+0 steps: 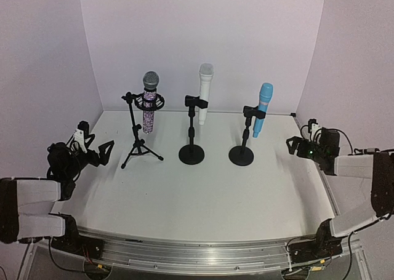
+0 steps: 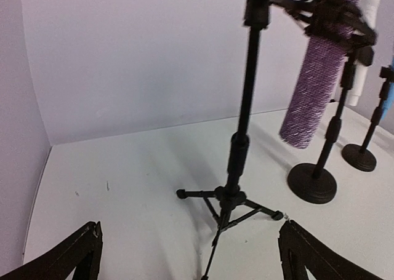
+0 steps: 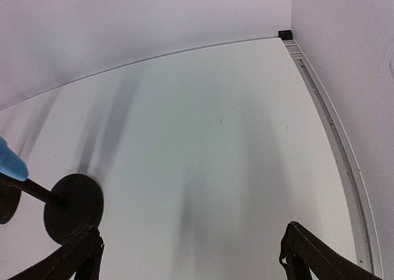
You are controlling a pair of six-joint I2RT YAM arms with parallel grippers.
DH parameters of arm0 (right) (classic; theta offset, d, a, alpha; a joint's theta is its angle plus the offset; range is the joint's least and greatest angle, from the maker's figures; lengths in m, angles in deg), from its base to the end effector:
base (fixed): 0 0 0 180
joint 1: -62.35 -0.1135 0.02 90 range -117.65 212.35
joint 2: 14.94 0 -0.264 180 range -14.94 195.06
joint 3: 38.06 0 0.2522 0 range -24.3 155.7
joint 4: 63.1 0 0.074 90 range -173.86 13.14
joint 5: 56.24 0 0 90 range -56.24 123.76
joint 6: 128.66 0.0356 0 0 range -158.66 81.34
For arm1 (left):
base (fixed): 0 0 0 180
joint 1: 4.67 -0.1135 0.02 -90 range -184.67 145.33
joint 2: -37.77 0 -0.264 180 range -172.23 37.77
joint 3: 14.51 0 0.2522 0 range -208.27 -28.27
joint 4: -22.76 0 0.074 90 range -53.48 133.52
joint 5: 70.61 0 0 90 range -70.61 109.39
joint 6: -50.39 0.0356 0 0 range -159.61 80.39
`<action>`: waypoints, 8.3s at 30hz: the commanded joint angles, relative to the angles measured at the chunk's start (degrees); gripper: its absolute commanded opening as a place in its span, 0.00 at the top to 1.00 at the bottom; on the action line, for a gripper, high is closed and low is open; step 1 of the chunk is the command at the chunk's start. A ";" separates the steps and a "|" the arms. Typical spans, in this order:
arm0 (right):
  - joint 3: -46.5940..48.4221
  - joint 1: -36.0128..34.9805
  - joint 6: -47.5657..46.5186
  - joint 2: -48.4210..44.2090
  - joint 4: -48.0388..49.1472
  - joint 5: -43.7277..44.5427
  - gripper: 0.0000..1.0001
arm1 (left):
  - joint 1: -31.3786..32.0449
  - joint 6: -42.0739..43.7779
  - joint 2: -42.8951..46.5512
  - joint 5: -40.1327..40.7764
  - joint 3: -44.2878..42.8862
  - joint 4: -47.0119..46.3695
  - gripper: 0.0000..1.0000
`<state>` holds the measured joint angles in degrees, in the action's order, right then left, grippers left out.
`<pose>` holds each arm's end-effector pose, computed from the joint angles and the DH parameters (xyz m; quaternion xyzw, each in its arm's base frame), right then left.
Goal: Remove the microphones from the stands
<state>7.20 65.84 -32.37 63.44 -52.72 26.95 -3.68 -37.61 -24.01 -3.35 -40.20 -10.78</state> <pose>0.2786 -0.0128 0.1920 0.0381 0.8309 0.0629 0.5515 0.2054 -0.0173 0.1928 0.1547 0.7047 -0.1365 0.6789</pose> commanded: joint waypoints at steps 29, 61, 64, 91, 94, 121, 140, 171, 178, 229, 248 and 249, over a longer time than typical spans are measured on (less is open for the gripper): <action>9.50 -1.29 10.44 -18.90 -25.72 -12.38 0.14 | 53.82 4.90 -41.77 -7.73 -52.75 17.92 0.24; 8.24 -1.28 9.43 -23.74 -25.76 -16.83 0.14 | 51.54 -6.94 -93.93 15.46 -113.09 11.53 0.33; 7.63 -1.25 9.43 -24.50 -25.82 -17.07 0.14 | 51.49 -6.74 -96.79 15.68 -117.63 11.32 0.37; 11.80 -1.31 7.49 -25.42 -26.18 -19.15 0.15 | 58.18 -0.81 -63.79 12.12 -65.55 -15.23 1.00; 12.72 -1.59 7.69 -25.36 -26.10 -21.25 0.16 | 59.36 -0.26 -57.90 14.84 -56.21 -18.40 1.00; 19.65 -24.46 0.45 -12.50 -19.42 -24.66 0.17 | 57.85 -10.13 -51.07 19.14 -33.15 -26.19 1.00; 22.44 -27.53 -2.40 -8.76 -18.90 -24.48 0.13 | 57.54 -6.50 -54.07 11.08 -29.94 -26.69 0.76; 20.35 -28.62 -12.16 -16.38 -29.50 -28.93 0.12 | 50.25 9.24 -18.18 -11.96 -29.00 19.89 0.09; 22.56 -32.89 -14.73 -13.37 -29.91 -31.49 0.13 | 50.14 6.99 -22.69 -5.77 -39.17 25.36 0.05; 25.88 -43.74 -16.92 2.75 -9.27 -28.78 0.60 | 45.46 10.92 -29.23 -20.34 -46.17 22.43 0.34; 25.46 -43.74 -17.66 2.92 -9.19 -28.84 0.74 | 45.45 12.17 -29.01 -23.29 -45.72 22.78 0.88; 25.46 -43.74 -17.63 2.92 -9.17 -28.87 0.75 | 45.43 12.17 -29.02 -23.26 -45.69 22.77 0.93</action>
<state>32.27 22.09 -49.61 66.11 -63.62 -2.17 41.77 -25.97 -54.13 -25.01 -84.89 13.96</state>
